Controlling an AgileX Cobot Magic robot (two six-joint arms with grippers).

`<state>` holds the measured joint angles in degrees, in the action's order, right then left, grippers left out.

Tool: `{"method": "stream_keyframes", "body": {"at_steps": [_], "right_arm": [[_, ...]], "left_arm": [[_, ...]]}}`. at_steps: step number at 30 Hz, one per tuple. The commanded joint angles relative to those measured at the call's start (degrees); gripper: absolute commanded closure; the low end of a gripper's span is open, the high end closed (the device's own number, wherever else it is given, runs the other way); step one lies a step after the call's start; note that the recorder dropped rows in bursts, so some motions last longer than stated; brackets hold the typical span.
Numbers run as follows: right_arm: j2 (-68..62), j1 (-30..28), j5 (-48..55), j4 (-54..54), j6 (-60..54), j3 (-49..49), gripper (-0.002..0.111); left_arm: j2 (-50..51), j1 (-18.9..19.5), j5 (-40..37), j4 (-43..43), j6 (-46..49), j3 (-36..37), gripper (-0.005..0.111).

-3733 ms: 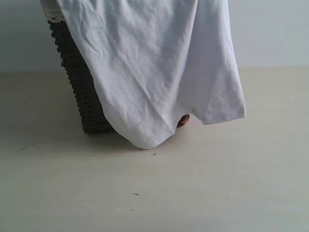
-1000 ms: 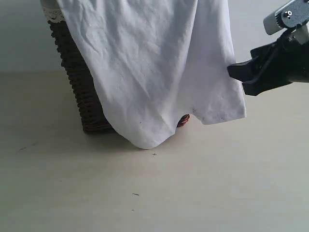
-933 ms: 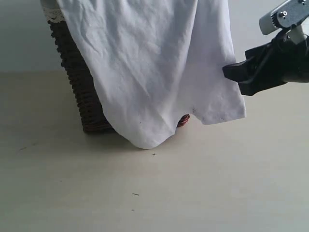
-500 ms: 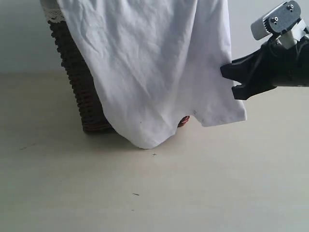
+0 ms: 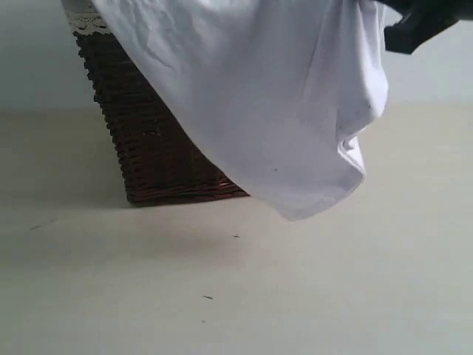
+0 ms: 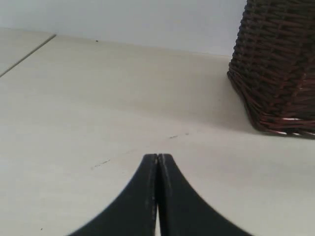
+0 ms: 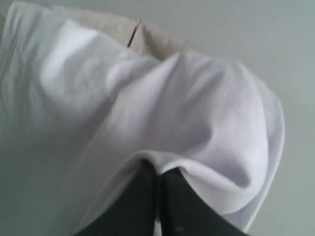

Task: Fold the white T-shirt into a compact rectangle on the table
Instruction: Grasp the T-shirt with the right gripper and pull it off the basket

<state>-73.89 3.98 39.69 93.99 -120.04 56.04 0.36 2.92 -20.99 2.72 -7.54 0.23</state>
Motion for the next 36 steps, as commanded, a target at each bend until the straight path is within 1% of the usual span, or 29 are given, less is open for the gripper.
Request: {"method": "stream_keyframes", "body": {"at_steps": [1, 3, 6, 12, 23, 30, 36], "right_arm": [[0.50, -0.04, 0.81, 0.51, -0.57, 4.08, 0.108], [0.13, -0.04, 0.72, 1.36, -0.57, 6.07, 0.108], [0.25, -0.04, 0.72, 5.96, -0.57, 9.28, 0.108], [0.54, -0.04, 1.03, 5.96, -0.55, 19.59, 0.108], [1.80, -0.04, 0.32, 5.96, -0.33, 33.04, 0.108], [5.03, -0.04, -7.27, 5.96, -0.33, 42.27, 0.108], [7.26, -0.04, -7.59, 5.96, -0.33, 47.97, 0.108]], "left_arm": [[-0.36, -0.15, 0.75, 0.01, -0.13, -0.23, 0.107], [-0.36, -0.15, 0.75, 0.01, -0.13, -0.23, 0.107], [-0.36, -0.15, 0.75, 0.01, -0.13, -0.23, 0.107], [-0.36, -0.15, 0.75, 0.01, -0.13, -0.23, 0.107], [-0.36, -0.15, 0.75, 0.01, -0.13, -0.23, 0.107], [-0.36, -0.15, 0.75, 0.01, -0.13, -0.23, 0.107], [-0.36, -0.15, 0.75, 0.01, -0.13, -0.23, 0.107]]}}
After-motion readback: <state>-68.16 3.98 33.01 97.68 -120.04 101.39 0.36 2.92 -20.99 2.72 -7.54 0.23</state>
